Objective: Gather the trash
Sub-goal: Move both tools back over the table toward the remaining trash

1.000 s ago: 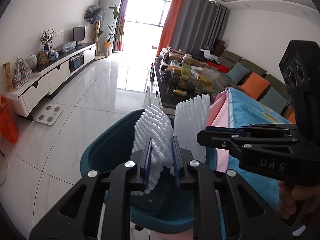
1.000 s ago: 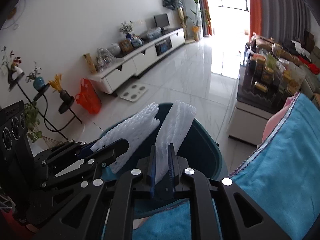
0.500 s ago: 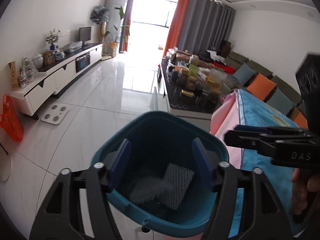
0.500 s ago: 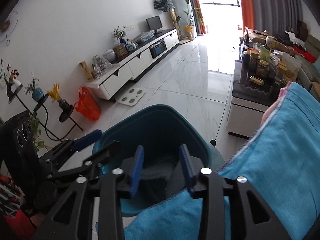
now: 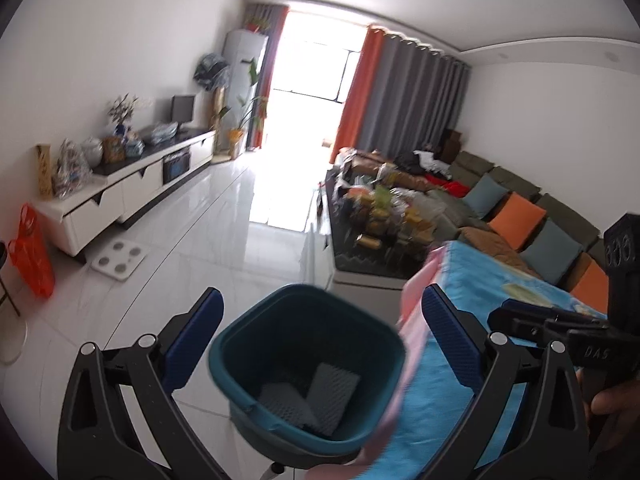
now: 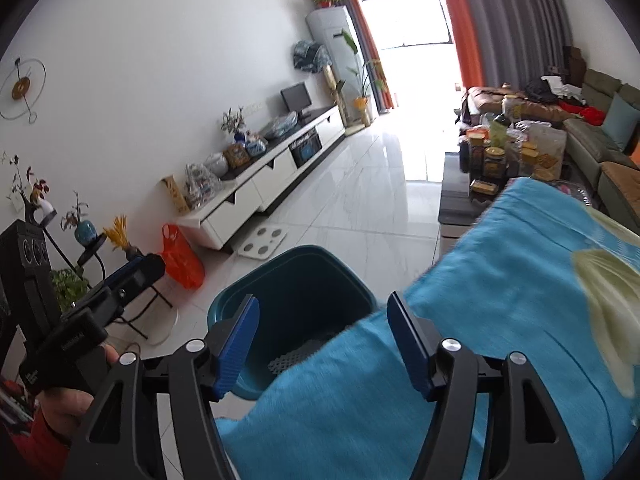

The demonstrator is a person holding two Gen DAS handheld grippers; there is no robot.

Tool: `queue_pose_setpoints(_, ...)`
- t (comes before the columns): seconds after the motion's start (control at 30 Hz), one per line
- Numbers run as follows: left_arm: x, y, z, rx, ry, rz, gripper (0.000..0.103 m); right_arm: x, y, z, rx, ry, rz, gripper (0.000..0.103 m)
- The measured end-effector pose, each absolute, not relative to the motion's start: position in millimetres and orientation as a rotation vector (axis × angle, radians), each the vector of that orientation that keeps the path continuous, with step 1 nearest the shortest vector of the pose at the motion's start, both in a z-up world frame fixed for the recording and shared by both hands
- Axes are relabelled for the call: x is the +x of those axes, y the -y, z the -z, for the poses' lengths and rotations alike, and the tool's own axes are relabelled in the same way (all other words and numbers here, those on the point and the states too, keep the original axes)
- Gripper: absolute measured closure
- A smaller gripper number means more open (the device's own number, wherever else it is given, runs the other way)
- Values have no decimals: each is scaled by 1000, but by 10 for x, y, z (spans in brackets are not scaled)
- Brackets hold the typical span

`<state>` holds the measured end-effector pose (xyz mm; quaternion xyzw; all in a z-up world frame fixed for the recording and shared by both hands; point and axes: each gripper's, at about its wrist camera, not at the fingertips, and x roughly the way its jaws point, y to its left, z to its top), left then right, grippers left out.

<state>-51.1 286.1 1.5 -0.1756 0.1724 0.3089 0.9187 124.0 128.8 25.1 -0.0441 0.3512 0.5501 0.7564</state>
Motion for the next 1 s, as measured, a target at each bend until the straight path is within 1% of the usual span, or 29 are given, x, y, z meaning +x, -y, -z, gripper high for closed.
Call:
queue_pose_setpoints(0.03,-495,-2813,-51,-353,-352,-624,6,1234,-1172,-277,-91,-749,-1187,32)
queue_pose_setpoints(0.1,-433,-2651,-141,-336,-349,-593,6,1236,-1017,-297,-84,-728,-1166,32)
queue_pose_setpoints(0.2,-316,-2375,-239,-312,-346,-540,6,1232,-748,-325,-51,-708,-1125,25)
queue_pose_setpoints(0.3,-165,-2090,-305,-289,-351,-487,6,1213,-440,-332,-32,-679,-1072,24)
queue_pose_setpoints(0.37,-65,-1901,-332,-277,-359,-444,6,1216,-257,-317,-21,-666,-1035,16)
queue_pose_setpoints(0.57,150,-1359,-361,-249,-372,-343,6,1151,276,-256,2,-624,-906,8)
queue_pose_setpoints(0.77,235,-948,-357,-195,-354,-282,6,1046,899,-148,40,-574,-766,7)
queue_pose_setpoints(1.0,334,-539,-269,-154,-338,-212,6,880,1531,18,63,-565,-579,7)
